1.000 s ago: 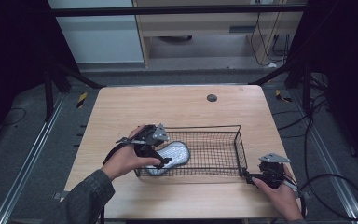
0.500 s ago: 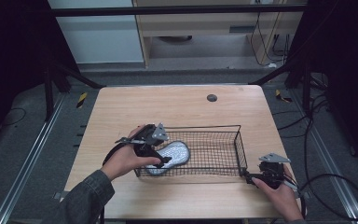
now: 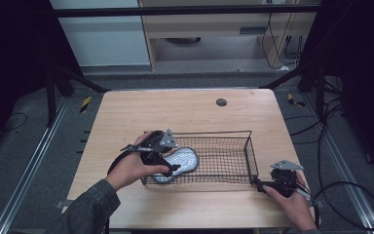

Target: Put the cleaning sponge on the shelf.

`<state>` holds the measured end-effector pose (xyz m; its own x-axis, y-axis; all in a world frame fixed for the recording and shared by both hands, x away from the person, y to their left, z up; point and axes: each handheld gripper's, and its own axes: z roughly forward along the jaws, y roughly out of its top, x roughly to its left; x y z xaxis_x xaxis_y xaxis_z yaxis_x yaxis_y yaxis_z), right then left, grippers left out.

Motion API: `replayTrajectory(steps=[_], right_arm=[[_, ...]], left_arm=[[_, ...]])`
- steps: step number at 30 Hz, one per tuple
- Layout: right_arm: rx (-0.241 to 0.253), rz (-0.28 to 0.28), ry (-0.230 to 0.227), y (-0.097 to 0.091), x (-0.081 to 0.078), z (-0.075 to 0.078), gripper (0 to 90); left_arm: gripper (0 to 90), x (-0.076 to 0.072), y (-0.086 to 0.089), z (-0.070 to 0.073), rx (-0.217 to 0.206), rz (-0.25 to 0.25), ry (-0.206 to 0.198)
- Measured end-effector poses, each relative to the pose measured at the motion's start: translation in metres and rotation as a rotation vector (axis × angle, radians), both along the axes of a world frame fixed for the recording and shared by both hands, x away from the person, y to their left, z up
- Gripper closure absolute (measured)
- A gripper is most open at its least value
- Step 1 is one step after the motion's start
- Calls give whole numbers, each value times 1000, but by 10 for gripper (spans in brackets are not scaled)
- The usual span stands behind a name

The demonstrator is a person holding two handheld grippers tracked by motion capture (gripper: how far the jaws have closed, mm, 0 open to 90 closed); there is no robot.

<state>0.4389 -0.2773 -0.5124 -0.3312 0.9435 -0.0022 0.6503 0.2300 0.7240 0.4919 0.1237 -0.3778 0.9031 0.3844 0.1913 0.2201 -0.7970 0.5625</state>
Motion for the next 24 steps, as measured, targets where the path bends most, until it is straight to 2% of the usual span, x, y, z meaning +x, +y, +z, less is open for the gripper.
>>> replayTrajectory(steps=[8,12,15,24], right_arm=[[0,0,0,0,0,0,49],[0,0,0,0,0,0,49],[0,1,-1,0,0,0,49],[5,1,1,0,0,0,49]], left_arm=[[80,-5,-3,2,-2,-3,5],[62,-6,-2,3,-22,11,6],[49,-7,-1,4,-18,15,7],[40,-9,5,9,-48,37,12]])
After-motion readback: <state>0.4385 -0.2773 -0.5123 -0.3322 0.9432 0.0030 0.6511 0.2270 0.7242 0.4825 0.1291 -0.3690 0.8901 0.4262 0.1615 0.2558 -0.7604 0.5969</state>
